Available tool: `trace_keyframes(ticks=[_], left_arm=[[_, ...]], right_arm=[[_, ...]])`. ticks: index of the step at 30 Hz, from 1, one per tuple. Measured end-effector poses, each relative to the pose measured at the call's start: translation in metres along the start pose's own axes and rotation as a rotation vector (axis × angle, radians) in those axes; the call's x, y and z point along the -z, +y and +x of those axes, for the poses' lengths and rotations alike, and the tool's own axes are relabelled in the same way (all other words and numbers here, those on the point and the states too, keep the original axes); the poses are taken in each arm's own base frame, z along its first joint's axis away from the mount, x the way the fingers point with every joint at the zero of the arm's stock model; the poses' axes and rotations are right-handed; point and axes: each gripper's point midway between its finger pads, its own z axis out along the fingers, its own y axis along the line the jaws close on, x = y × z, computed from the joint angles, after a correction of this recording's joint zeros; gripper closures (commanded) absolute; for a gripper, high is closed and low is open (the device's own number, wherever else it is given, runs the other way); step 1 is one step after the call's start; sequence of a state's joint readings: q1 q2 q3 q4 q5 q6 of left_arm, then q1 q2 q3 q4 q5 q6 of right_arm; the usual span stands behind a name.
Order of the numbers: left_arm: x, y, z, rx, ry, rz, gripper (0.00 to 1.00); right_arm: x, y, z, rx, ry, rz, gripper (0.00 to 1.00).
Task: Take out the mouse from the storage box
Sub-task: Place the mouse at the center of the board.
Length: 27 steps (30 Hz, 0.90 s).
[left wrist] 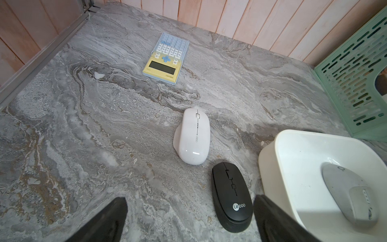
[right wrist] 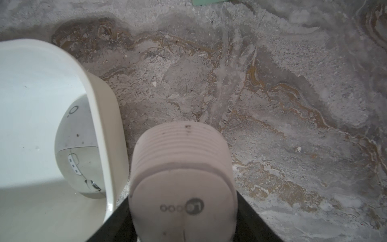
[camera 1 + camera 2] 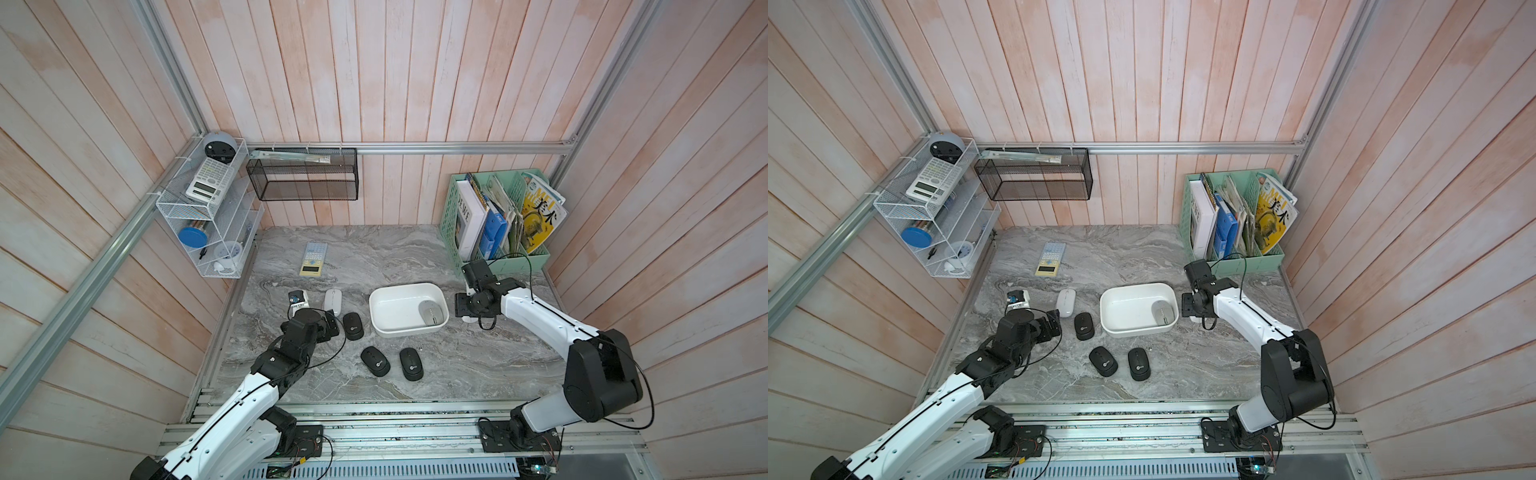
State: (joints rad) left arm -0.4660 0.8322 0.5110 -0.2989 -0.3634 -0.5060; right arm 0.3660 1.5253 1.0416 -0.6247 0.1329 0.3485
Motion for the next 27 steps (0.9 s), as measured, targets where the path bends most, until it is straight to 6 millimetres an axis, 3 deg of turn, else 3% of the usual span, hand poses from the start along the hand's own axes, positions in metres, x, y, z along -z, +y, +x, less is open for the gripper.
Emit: trace_keyframes(ticks=[9, 18, 27], left_arm=[[0.000, 0.000, 0.000, 0.000, 0.000, 0.000, 0.00], [-0.001, 0.000, 0.001, -0.002, 0.004, -0.002, 0.00], [-0.002, 0.000, 0.002, -0.004, 0.009, -0.005, 0.00]], right_arm=[[-0.034, -0.001, 0.013, -0.041, 0.068, -0.026, 0.51], [-0.054, 0.003, 0.019, -0.047, 0.109, -0.035, 0.48], [-0.058, 0.003, 0.020, -0.047, 0.113, -0.034, 0.32]])
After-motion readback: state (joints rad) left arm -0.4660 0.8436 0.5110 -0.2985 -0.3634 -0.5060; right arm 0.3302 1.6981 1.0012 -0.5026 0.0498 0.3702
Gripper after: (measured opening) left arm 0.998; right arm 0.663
